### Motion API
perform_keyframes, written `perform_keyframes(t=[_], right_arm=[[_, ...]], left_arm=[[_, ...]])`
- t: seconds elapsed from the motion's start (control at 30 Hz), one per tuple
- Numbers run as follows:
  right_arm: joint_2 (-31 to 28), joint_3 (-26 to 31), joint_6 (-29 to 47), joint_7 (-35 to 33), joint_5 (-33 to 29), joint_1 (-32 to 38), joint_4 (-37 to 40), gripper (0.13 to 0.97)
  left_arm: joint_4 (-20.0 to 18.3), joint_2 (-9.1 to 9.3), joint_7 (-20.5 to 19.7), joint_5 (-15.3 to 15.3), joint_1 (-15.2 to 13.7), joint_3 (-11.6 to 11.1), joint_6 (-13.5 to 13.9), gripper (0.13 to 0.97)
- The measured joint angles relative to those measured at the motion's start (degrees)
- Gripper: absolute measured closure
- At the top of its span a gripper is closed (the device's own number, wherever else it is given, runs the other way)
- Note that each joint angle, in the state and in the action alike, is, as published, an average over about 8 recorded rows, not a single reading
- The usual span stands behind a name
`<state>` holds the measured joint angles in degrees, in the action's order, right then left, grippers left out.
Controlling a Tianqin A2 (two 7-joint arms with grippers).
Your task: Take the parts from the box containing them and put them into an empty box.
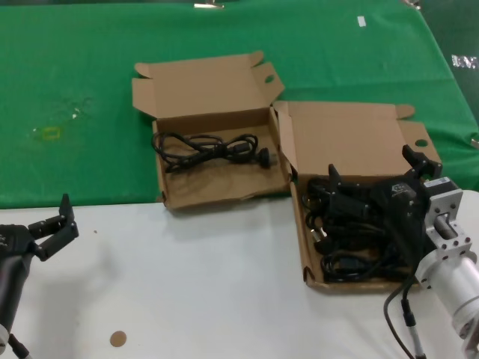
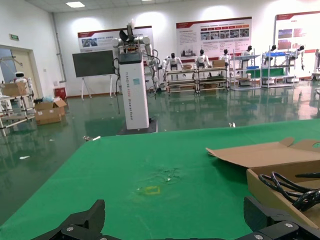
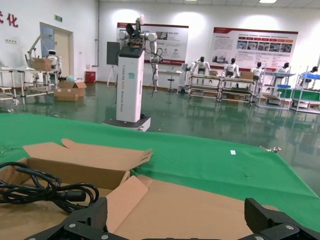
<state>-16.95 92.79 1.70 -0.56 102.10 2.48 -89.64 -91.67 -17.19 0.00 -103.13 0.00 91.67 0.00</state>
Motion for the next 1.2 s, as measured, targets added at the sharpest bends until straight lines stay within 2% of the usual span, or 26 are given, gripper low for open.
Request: perform_keyframes(t=[1.2], right_arm=[[0.0,0.0,0.0,0.0,0.0,0.0,0.0,0.129]], left_arm=[[0.0,0.0,0.0,0.0,0.0,0.0,0.0,0.132]])
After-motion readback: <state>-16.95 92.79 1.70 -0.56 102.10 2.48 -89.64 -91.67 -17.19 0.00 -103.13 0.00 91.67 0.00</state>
